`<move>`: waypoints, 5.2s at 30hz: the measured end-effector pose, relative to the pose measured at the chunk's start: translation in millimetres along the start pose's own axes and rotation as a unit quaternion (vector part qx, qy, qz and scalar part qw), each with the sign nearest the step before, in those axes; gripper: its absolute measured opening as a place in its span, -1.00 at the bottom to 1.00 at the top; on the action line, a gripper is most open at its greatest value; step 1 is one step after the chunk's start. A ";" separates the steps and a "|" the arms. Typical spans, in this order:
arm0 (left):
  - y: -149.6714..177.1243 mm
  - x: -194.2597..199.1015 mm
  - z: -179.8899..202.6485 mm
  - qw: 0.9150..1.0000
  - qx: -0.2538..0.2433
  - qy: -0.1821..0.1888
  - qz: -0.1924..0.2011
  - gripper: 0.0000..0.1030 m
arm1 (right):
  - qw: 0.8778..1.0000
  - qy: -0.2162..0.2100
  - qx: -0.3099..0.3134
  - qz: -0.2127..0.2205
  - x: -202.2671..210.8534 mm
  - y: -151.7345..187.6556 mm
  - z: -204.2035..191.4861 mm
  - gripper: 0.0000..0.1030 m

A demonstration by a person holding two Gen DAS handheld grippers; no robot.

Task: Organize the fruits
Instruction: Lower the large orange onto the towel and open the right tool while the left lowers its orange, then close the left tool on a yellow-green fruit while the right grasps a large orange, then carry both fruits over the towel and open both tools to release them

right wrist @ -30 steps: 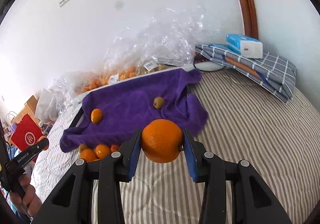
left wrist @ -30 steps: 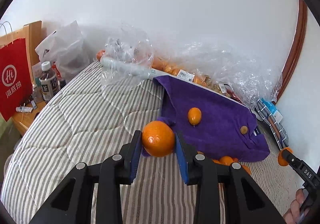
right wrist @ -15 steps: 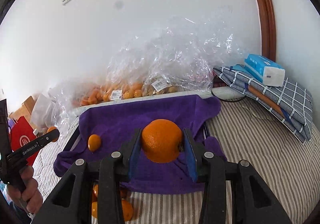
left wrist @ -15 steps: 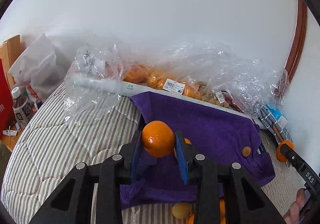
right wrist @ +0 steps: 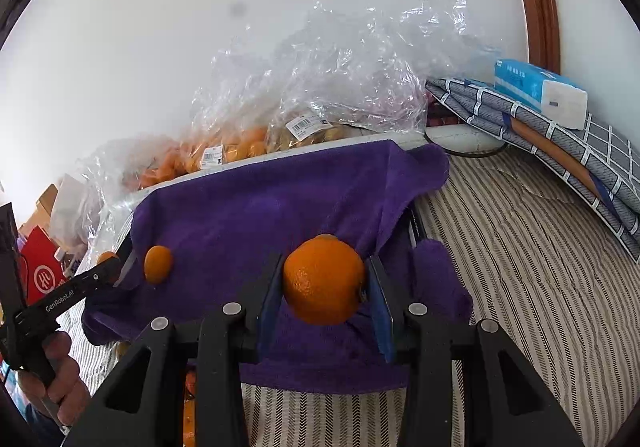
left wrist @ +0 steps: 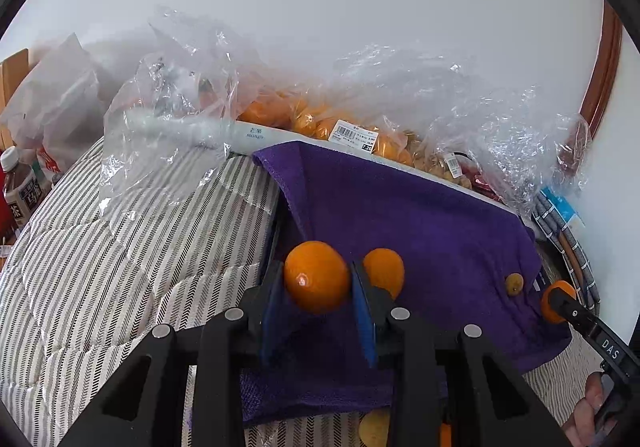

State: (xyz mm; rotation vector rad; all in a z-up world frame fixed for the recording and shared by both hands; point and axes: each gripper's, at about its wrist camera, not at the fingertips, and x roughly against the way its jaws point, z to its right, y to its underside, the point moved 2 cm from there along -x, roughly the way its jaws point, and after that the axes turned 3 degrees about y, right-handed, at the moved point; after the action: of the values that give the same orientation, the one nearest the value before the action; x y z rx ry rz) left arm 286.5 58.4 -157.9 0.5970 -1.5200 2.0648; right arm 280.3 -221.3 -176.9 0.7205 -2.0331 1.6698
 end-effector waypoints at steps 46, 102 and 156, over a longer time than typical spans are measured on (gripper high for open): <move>7.5 -11.2 13.2 1.000 -0.023 -0.007 -0.014 -0.36 | 0.999 0.018 0.016 0.024 -3.0 4.5 -7.1 -0.11; 62.5 72.3 -40.8 1.000 0.016 -0.013 0.009 -0.23 | 0.993 -0.022 0.091 -0.077 30.1 91.8 -79.5 -0.19; 63.9 52.2 11.6 0.999 -0.029 0.031 -0.007 -0.50 | 0.996 -0.045 0.068 -0.042 47.0 85.8 -30.9 -0.19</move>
State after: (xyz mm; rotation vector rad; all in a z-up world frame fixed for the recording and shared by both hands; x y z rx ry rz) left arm 206.4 38.5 -169.7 0.5167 -1.5307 2.0028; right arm 189.8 -184.4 -208.0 0.9315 -1.9333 1.7696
